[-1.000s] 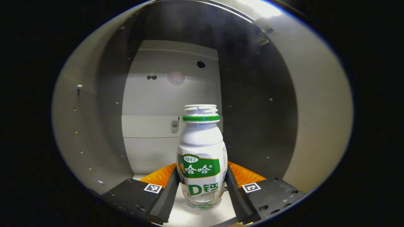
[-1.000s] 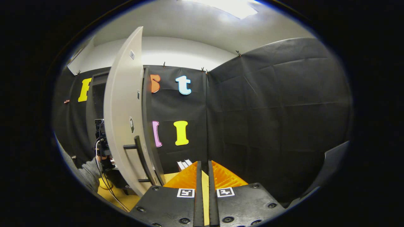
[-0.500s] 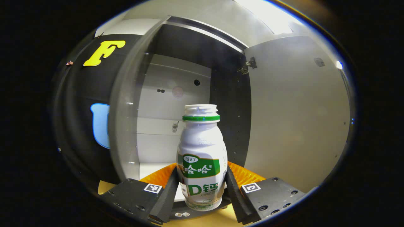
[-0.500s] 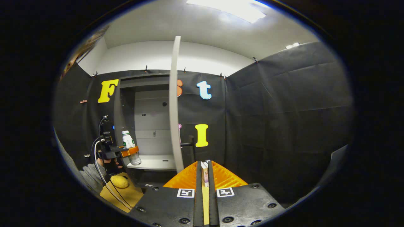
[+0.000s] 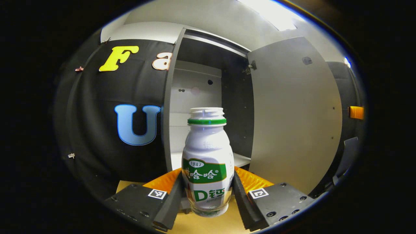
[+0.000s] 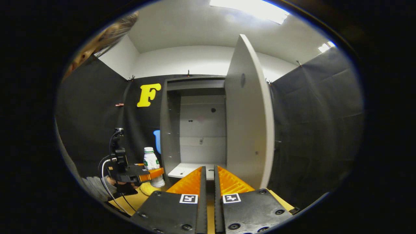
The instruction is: Open the cabinet door with the right hand, grasp the bottle in the cabinet with the left hand and place it on the coaster, then close the cabinet door with the right hand.
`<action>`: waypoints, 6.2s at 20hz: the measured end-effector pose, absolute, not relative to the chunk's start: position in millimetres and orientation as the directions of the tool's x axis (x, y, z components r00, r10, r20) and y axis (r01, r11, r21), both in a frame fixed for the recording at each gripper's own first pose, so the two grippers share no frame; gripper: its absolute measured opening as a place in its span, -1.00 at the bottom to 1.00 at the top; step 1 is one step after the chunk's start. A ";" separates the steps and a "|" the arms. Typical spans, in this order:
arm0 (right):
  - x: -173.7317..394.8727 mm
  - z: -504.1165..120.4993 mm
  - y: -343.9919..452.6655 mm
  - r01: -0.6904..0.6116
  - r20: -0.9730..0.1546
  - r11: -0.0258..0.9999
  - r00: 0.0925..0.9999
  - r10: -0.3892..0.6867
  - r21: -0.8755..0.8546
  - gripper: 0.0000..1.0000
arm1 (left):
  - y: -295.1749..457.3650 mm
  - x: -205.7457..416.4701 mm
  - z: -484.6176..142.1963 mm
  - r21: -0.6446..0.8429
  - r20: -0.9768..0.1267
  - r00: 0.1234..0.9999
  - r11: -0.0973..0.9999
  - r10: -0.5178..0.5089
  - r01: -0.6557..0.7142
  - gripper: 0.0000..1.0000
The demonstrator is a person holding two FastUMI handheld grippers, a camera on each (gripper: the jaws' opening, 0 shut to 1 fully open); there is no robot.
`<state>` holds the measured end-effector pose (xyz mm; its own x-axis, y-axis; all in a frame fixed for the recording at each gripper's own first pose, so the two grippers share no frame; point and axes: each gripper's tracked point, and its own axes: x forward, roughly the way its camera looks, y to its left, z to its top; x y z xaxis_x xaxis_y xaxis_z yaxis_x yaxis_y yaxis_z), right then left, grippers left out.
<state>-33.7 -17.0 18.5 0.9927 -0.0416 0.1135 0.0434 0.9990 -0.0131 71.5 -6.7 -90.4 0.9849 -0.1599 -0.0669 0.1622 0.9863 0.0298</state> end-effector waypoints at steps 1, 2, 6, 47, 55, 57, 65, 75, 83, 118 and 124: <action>-24.6 17.0 -7.9 0.019 0.120 1.000 0.993 -0.018 -0.012 -0.66 | -4.6 61.6 -97.8 0.024 -0.068 0.985 0.987 -0.158 0.160 0.54; -12.7 17.2 0.2 -0.012 0.128 1.000 0.992 0.013 -0.011 -0.58 | -2.3 54.2 -105.7 0.025 -0.071 0.986 0.988 -0.148 0.150 0.53; 34.5 -8.1 32.0 -0.066 0.101 0.998 0.993 0.065 0.006 0.34 | 1.8 24.9 -142.2 0.029 -0.073 0.991 0.993 -0.111 0.114 0.55; 121.9 -242.2 142.4 -0.308 -0.186 0.949 0.931 0.315 0.065 0.96 | 21.5 -48.7 -426.4 0.038 -0.130 0.991 0.998 0.045 -0.041 0.90; 108.1 -202.1 124.2 -0.273 -0.153 0.961 0.949 0.275 0.037 0.96 | 24.5 -48.6 -330.0 0.035 -0.035 0.999 0.999 0.040 -0.038 0.90; 100.9 -182.7 113.9 -0.250 -0.132 0.968 0.959 0.249 0.010 0.96 | 20.8 -49.2 -291.1 0.047 -0.017 1.000 0.999 0.018 -0.017 0.90; 28.5 -94.9 61.8 -0.169 -0.063 0.985 0.984 0.167 -0.030 0.95 | -15.1 -43.0 -139.6 0.049 0.041 0.993 0.993 -0.112 0.110 0.86; -106.7 -38.3 -91.9 0.204 0.002 0.978 0.979 -0.204 -0.049 0.88 | -101.9 1.7 -83.2 -0.032 0.034 0.954 0.953 -0.299 0.300 0.89; -91.7 -6.3 -187.0 0.226 0.022 0.974 0.974 -0.226 -0.010 0.95 | -133.8 20.0 -73.1 0.028 0.039 0.941 0.942 -0.336 0.335 0.90; 41.7 -40.9 1.8 -0.219 -0.057 0.951 0.970 0.236 0.220 0.92 | 22.1 -47.0 -57.7 0.006 -0.031 0.999 1.000 -0.021 0.021 0.89; 87.0 -43.9 60.1 -0.289 -0.029 0.942 0.954 0.298 0.170 0.94 | 48.4 -61.9 -47.1 0.047 -0.008 0.997 0.996 0.073 -0.073 0.89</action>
<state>87.0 60.1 -43.9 0.9540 0.2983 -0.0295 -0.2894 0.9421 0.1697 -61.9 48.4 -47.1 0.9973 0.0731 -0.0075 -0.0726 0.9962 0.0470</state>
